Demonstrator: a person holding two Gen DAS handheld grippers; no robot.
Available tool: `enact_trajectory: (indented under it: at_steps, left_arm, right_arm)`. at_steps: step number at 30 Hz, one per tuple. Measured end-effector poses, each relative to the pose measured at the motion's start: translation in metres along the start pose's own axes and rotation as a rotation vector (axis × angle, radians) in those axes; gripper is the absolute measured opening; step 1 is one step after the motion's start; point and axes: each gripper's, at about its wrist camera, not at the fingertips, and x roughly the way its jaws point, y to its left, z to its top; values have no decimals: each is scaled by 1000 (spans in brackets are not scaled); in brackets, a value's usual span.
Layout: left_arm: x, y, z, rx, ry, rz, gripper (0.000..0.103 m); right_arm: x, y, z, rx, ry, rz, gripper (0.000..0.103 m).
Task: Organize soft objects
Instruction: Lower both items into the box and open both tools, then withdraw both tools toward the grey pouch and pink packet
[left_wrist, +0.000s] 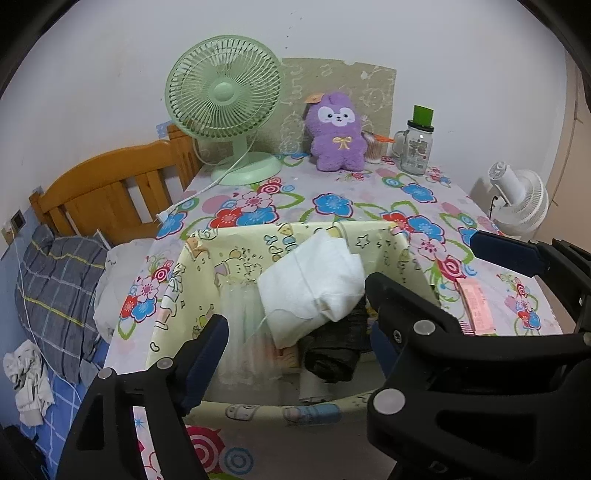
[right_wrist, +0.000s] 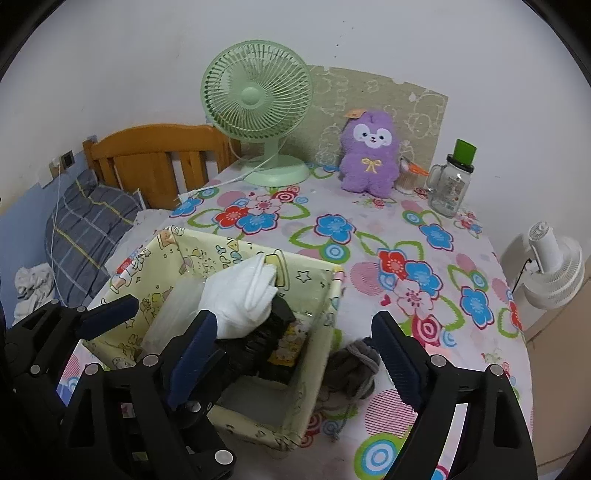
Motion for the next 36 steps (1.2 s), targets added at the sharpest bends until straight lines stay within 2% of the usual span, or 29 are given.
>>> enact_trajectory:
  at_steps: [22,36]
  left_arm:
    - [-26,-48,0,53,-44,-20,91]
    - [-34,-74,-2,65,-44,-43,92]
  right_arm:
    - [-39,-40,-16,47,-54,-28,94]
    - [-55,-65,-28,66,-71,-39,97]
